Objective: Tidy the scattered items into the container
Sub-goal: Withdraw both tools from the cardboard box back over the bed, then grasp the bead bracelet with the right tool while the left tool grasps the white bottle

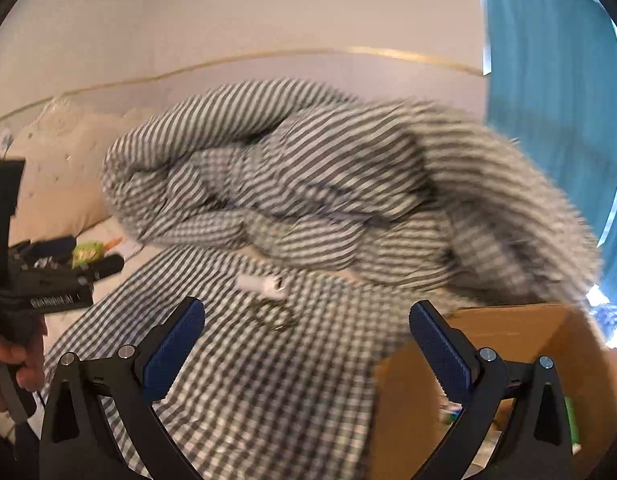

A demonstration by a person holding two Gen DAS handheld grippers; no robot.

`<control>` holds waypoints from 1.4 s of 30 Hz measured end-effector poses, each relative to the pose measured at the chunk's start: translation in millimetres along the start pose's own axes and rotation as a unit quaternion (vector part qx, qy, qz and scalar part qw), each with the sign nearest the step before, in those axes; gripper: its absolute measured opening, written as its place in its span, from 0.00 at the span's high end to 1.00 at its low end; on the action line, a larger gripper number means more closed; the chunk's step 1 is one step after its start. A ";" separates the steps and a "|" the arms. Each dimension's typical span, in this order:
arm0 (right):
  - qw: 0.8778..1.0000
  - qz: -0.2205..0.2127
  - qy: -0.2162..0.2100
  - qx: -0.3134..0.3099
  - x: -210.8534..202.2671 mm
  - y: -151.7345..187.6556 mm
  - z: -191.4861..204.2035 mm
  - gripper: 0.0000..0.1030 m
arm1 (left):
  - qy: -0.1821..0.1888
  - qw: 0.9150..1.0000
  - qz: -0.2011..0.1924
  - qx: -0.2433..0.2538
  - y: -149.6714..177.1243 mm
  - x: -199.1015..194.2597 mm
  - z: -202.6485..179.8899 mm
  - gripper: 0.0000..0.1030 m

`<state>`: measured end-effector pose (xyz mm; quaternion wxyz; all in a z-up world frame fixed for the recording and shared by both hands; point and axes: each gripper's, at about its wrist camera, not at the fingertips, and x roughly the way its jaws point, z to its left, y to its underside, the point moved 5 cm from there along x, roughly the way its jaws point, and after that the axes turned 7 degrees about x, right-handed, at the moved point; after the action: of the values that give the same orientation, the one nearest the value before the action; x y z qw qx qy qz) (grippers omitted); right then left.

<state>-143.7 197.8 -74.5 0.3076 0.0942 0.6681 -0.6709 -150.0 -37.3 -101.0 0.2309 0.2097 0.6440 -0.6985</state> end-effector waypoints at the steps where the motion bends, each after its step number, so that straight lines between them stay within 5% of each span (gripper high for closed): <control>1: 1.000 0.010 -0.010 -0.001 11.7 1.9 4.6 0.00 | -0.001 1.000 0.003 -0.003 1.7 6.3 7.1 0.00; 7: 0.995 0.075 -0.060 0.001 87.3 20.7 28.1 0.01 | -0.005 1.000 0.021 -0.012 8.8 39.0 32.7 0.00; 20: 0.980 0.171 -0.093 -0.034 219.5 62.0 51.6 0.09 | 0.005 0.999 0.048 -0.025 11.0 106.4 46.0 0.00; 24: 0.975 0.194 -0.088 -0.059 244.9 71.0 59.3 0.26 | 0.002 0.998 0.054 -0.019 10.4 122.3 45.6 0.00; 29: 0.971 0.218 -0.064 -0.078 275.0 78.0 58.0 0.31 | 0.004 0.998 0.054 -0.020 9.4 135.1 46.2 0.00; 31: 0.966 0.239 -0.057 -0.083 287.8 83.7 57.4 0.45 | 0.005 0.998 0.055 -0.023 9.7 138.3 47.3 0.00; 35: 0.964 0.247 -0.045 -0.089 292.8 86.5 57.9 0.46 | 0.007 0.998 0.058 -0.027 11.1 144.9 47.9 0.00; 39: 0.965 0.247 -0.048 -0.080 288.8 85.4 55.5 0.89 | 0.014 0.998 0.060 -0.029 10.6 149.3 45.6 0.00; 42: 0.965 0.246 -0.055 -0.072 283.7 83.3 53.7 0.89 | 0.022 0.998 0.057 -0.023 7.5 149.5 39.8 0.00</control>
<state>-308.5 72.0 -292.1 0.5051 0.1962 0.6532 -0.5288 -265.8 -85.3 -192.0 0.2610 0.2562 0.6518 -0.6643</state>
